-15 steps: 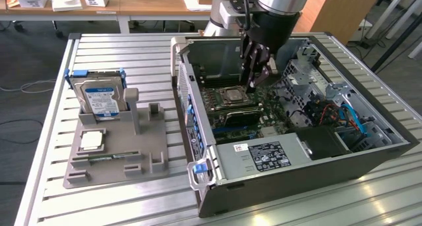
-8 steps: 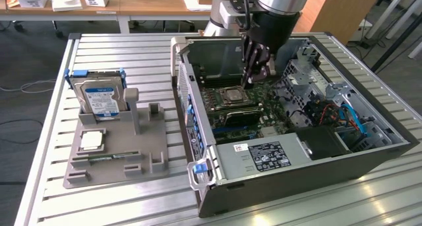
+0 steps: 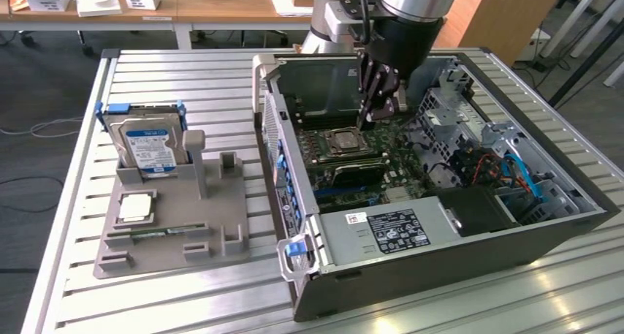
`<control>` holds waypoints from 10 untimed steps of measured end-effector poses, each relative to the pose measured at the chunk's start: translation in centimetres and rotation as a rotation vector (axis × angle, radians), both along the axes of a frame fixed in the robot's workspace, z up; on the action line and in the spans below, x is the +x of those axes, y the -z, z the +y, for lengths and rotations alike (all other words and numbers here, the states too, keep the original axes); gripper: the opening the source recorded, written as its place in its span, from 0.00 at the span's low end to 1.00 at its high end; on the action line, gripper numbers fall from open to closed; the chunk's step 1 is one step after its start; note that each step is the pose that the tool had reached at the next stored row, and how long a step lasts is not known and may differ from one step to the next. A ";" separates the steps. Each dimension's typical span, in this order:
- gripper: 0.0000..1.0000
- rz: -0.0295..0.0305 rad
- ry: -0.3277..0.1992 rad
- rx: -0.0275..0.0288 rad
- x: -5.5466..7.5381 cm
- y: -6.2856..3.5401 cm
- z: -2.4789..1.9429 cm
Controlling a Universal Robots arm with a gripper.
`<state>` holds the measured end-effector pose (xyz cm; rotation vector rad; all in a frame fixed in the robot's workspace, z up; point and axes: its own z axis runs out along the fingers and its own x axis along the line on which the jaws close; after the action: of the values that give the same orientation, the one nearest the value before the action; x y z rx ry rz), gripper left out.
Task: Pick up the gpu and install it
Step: 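Press down on the gpu until it lock into place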
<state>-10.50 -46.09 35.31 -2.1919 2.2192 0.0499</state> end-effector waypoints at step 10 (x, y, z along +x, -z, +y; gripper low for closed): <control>0.11 -0.0001 0.000 0.0002 0.0 0.24 0.00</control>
<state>-10.51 -46.09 35.07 -2.1918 2.2190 0.0500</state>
